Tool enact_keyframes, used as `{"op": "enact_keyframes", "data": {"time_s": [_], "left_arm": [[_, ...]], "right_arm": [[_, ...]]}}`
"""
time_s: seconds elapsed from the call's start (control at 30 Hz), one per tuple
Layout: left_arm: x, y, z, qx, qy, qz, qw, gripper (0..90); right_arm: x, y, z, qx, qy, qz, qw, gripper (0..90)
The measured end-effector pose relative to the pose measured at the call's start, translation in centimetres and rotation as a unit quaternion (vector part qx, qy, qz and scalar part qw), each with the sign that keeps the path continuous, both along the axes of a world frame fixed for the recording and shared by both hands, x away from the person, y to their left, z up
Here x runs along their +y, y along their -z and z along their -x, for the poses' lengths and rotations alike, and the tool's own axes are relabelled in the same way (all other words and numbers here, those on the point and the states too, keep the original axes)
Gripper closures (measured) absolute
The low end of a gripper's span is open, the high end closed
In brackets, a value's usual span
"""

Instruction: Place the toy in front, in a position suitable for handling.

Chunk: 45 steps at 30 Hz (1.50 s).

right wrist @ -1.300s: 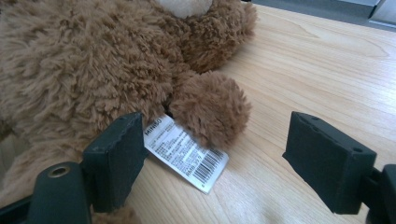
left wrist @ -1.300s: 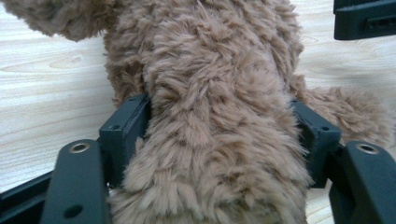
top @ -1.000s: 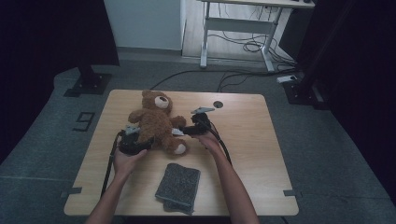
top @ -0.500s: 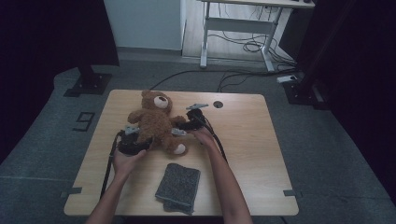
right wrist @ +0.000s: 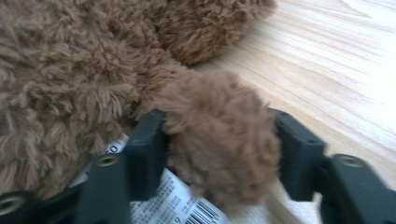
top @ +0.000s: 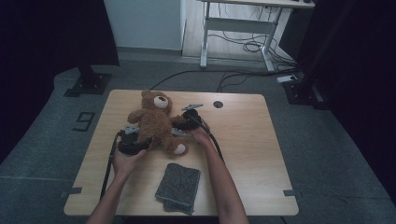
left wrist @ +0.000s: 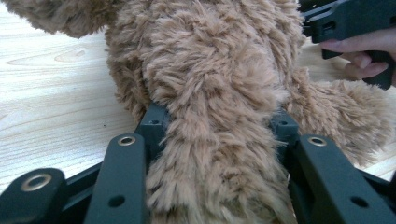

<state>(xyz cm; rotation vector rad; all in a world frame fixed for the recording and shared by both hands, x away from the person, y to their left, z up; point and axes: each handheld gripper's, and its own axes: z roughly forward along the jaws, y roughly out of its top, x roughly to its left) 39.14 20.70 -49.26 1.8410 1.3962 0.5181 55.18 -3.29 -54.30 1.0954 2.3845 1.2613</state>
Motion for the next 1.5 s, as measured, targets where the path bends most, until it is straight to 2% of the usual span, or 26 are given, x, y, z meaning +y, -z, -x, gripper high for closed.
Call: {"op": "enact_keyframes", "data": {"time_s": [0.07, 0.2, 0.37, 0.77, 0.9, 1.07, 1.5], "left_arm": [[0.0, 0.0, 0.0, 0.000, -0.001, 0.002, 1.0000, 54.7], [0.1, -0.1, 0.1, -0.002, 0.000, 0.001, 1.0000, 56.6], [0.1, -0.3, 0.2, -0.004, -0.003, 0.000, 1.0000, 60.0], [0.5, -1.4, 0.7, -0.024, -0.012, -0.003, 0.9996, 64.0], [0.5, -1.9, 0.7, -0.028, -0.015, 0.000, 0.9995, 64.3], [0.1, -2.8, 0.7, -0.036, -0.006, 0.001, 0.9993, 64.4], [-1.6, -5.2, 0.8, -0.061, 0.030, -0.009, 0.9976, 64.5]], "right_arm": [[0.2, 0.1, 0.0, -0.002, -0.001, -0.003, 1.0000, 52.7], [0.3, 0.0, 0.1, -0.007, -0.013, 0.006, 0.9999, 67.3], [0.2, -0.6, 0.5, -0.026, -0.018, 0.009, 0.9995, 73.3], [0.5, -2.6, 1.6, -0.066, -0.020, -0.007, 0.9976, 75.7], [0.2, -3.2, 1.9, -0.077, -0.015, -0.021, 0.9967, 76.0], [-0.9, -4.2, 2.4, -0.085, -0.004, -0.041, 0.9955, 76.5], [-3.8, -6.8, 4.8, -0.111, 0.022, -0.053, 0.9921, 77.1]]}}
